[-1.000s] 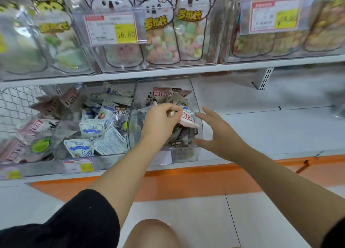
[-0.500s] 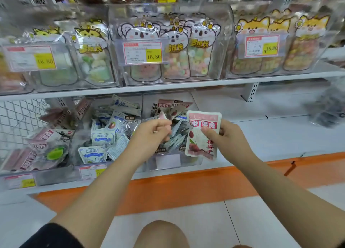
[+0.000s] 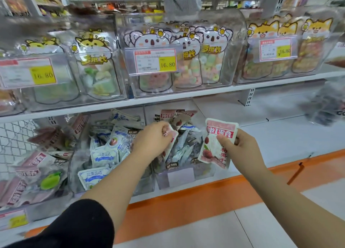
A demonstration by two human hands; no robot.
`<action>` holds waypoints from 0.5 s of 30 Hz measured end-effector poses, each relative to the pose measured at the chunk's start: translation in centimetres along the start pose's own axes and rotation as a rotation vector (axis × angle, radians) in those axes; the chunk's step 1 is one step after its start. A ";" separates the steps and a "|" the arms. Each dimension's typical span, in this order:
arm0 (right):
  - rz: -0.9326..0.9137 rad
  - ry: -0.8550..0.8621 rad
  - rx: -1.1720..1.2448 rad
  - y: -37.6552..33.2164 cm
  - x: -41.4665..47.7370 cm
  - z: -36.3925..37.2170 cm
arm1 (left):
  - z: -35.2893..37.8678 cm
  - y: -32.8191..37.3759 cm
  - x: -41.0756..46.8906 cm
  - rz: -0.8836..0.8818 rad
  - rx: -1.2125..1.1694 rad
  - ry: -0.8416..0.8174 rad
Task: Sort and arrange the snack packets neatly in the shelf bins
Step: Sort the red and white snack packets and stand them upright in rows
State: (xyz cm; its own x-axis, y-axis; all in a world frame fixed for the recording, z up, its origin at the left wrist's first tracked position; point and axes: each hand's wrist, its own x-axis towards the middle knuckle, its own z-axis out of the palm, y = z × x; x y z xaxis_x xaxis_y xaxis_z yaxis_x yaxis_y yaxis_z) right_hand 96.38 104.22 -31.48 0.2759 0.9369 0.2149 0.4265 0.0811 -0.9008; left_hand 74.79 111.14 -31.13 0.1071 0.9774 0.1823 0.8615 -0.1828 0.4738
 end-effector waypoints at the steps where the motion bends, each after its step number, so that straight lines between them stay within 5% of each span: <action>1: 0.005 0.007 0.007 0.2 0.0 0.2 | 0.3 0.3 0.6 0.007 0.131 -0.019; 5: 0.017 0.001 0.012 0.6 0.0 0.5 | 2.2 1.1 2.0 -0.014 0.532 -0.108; 15: 0.021 -0.145 0.099 0.5 0.6 0.4 | 1.5 0.3 0.9 -0.073 0.298 0.109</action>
State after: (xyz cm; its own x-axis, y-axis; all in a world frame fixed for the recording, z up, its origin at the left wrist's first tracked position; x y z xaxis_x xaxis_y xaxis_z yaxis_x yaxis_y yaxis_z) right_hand 96.41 104.99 -31.94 0.1538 0.9773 0.1458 0.3331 0.0877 -0.9388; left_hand 75.90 112.14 -32.07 -0.0004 0.9667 0.2560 0.9740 -0.0577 0.2193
